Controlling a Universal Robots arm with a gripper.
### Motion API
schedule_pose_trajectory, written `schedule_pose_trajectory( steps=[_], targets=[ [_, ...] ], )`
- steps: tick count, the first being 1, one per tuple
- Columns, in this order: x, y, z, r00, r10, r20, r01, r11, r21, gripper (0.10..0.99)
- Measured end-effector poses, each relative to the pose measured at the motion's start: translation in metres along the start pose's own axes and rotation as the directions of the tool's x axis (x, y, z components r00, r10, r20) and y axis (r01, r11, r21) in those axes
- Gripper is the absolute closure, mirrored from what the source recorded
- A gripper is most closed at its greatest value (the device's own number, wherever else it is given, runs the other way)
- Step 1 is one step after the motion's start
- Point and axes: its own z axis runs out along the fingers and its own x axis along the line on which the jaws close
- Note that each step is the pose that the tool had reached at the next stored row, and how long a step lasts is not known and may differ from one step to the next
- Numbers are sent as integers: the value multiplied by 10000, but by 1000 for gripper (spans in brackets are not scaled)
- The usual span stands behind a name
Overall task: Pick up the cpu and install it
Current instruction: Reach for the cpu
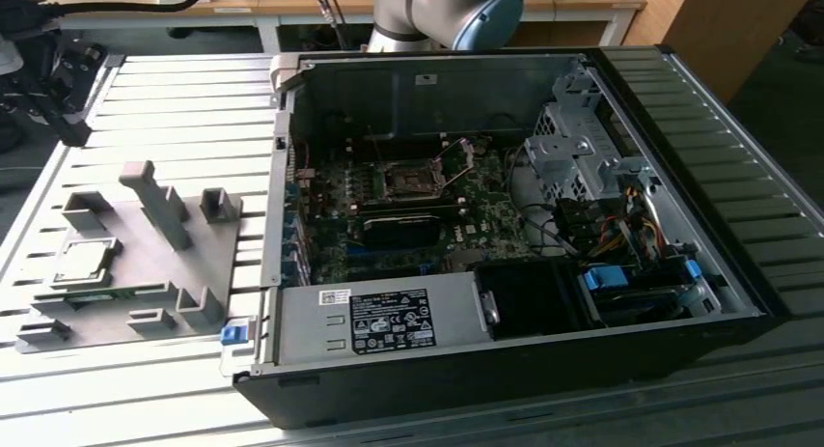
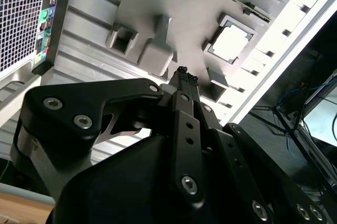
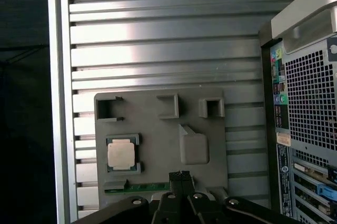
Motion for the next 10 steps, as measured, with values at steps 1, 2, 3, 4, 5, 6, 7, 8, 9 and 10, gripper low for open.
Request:
schedule_pose_trajectory(
  steps=[1,2,3,4,5,6,7,8,9,10],
  targets=[
    [12,-1,2,10000,1,-6,-1,10000,0,980],
    [22,-2,4,10000,1,-12,-1,10000,1,980],
    [33,-3,6,10000,1,-18,-1,10000,2,980],
    [45,-4,8,10000,1,-23,-1,10000,3,980],
    [55,-4,10,10000,2,-29,-2,10000,3,980],
    [66,-5,12,10000,2,-36,-2,10000,3,980],
    [77,-6,14,10000,2,-40,-2,10000,3,980],
    [87,-7,17,10000,2,-45,-2,10000,3,980],
    [97,-8,18,10000,3,-53,-3,10000,4,980],
    [106,-9,20,10000,3,-59,-3,10000,5,980]
  ],
)
